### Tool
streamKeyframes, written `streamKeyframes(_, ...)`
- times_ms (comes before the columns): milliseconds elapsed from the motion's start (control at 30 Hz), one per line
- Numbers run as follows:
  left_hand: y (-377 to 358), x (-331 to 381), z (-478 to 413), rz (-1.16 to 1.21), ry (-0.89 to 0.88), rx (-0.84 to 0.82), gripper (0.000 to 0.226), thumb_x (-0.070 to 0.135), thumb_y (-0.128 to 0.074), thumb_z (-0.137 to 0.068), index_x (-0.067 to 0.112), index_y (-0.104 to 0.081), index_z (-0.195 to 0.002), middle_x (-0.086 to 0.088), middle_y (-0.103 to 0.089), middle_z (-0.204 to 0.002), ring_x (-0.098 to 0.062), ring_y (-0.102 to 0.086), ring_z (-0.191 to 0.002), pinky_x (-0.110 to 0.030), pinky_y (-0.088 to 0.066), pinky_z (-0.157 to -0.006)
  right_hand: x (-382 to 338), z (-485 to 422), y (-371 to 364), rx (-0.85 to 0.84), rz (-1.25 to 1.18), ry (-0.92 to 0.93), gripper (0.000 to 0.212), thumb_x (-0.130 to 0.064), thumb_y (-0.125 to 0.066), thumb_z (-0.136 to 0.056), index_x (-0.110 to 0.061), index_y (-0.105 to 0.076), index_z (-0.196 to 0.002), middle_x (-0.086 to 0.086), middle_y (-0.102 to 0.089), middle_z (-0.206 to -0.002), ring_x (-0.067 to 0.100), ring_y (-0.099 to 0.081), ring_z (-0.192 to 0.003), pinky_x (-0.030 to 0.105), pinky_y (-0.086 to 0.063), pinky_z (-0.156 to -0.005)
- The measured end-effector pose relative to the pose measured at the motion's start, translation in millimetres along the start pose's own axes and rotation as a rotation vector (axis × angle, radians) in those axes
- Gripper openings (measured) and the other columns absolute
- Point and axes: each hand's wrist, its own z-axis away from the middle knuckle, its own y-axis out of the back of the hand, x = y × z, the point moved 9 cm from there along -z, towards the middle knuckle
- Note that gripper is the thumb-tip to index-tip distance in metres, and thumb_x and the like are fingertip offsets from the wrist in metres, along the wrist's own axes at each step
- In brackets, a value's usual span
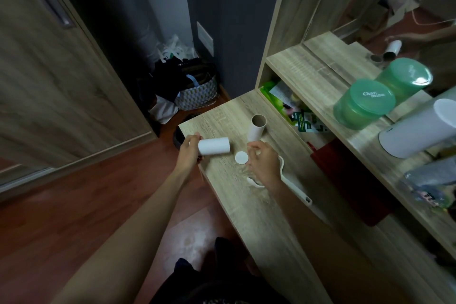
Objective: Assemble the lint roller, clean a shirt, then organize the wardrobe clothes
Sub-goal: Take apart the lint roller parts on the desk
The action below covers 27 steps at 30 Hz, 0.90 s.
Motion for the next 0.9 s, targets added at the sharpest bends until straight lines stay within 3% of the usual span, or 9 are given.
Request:
streamKeyframes(100, -13.9, 4.6, 3.4, 0.028, 0.006, -0.039, 0.022, 0.027, -0.038, -0.101, 0.013, -0.05, -0.09, -0.006, -0.05, -0.082, -0.014, -0.046, -0.066, -0.024, -0.033, -0.05, -8.0, 10.5, -14.4, -0.199, -0.341, -0.186, 0.019, -0.033, -0.05, -0.096, -0.019, -0.063, -0.098, 0.007, -0.069, -0.092, 0.019, -0.068, -0.067, 0.04, -0.058, -0.068)
streamKeyframes(200, -31.0, 13.4, 9.2, 0.0, -0.019, -0.082, 0.021, 0.025, -0.036, -0.1, 0.014, -0.051, -0.089, -0.005, -0.051, -0.081, -0.013, -0.046, -0.062, -0.021, -0.034, -0.046, -18.8, 22.6, -28.0, -0.374, -0.628, -0.348, 0.023, -0.035, -0.056, -0.095, -0.016, -0.057, -0.109, 0.009, -0.064, -0.096, 0.029, -0.07, -0.074, 0.041, -0.059, -0.07)
streamKeyframes(367, -52.5, 19.8, 16.0, -0.056, -0.03, -0.196, 0.021, 0.028, -0.034, -0.102, 0.017, -0.052, -0.099, -0.001, -0.052, -0.085, -0.01, -0.047, -0.061, -0.019, -0.036, -0.046, -15.1, 22.9, -18.3, -0.302, -0.929, -0.404, 0.023, -0.025, -0.062, -0.092, -0.009, -0.06, -0.109, 0.016, -0.067, -0.097, 0.025, -0.07, -0.076, 0.03, -0.059, -0.064)
streamKeyframes(567, -55.3, 22.8, 23.3, -0.145, -0.123, -0.315, 0.03, 0.029, -0.047, -0.102, 0.017, -0.056, -0.129, 0.002, -0.061, -0.102, -0.006, -0.062, -0.07, -0.012, -0.046, -0.057, 5.0, 17.9, 4.7, -0.213, -0.981, -0.4, 0.027, -0.019, -0.059, -0.094, -0.003, -0.058, -0.116, 0.017, -0.067, -0.108, 0.022, -0.072, -0.084, 0.025, -0.059, -0.07)
streamKeyframes(667, -55.4, 23.3, 27.9, -0.059, -0.136, -0.366, 0.03, 0.019, -0.057, -0.097, 0.013, -0.062, -0.126, -0.003, -0.067, -0.102, -0.007, -0.069, -0.074, -0.015, -0.054, -0.069, 16.8, 17.0, 11.6, -0.205, -0.96, -0.388, 0.029, -0.021, -0.059, -0.094, -0.006, -0.058, -0.119, 0.018, -0.065, -0.115, 0.027, -0.07, -0.094, 0.028, -0.059, -0.076)
streamKeyframes(800, -57.3, 19.4, 29.2, 0.04, -0.087, -0.407, 0.031, 0.009, -0.064, -0.092, 0.005, -0.065, -0.123, -0.012, -0.071, -0.097, -0.009, -0.071, -0.07, -0.015, -0.055, -0.068, 20.0, 19.3, 12.9, -0.237, -0.968, -0.385, 0.025, -0.019, -0.057, -0.095, -0.011, -0.058, -0.119, 0.016, -0.063, -0.117, 0.03, -0.067, -0.102, 0.031, -0.058, -0.082)
streamKeyframes(900, -57.2, 15.8, 28.4, 0.056, -0.069, -0.418, 0.033, 0.009, -0.067, -0.089, 0.006, -0.066, -0.123, -0.014, -0.073, -0.104, -0.018, -0.072, -0.077, -0.022, -0.059, -0.076, 20.3, 19.9, 13.1, -0.255, -0.967, -0.372, 0.028, -0.019, -0.056, -0.095, -0.012, -0.058, -0.122, 0.014, -0.063, -0.117, 0.028, -0.068, -0.101, 0.031, -0.058, -0.082)
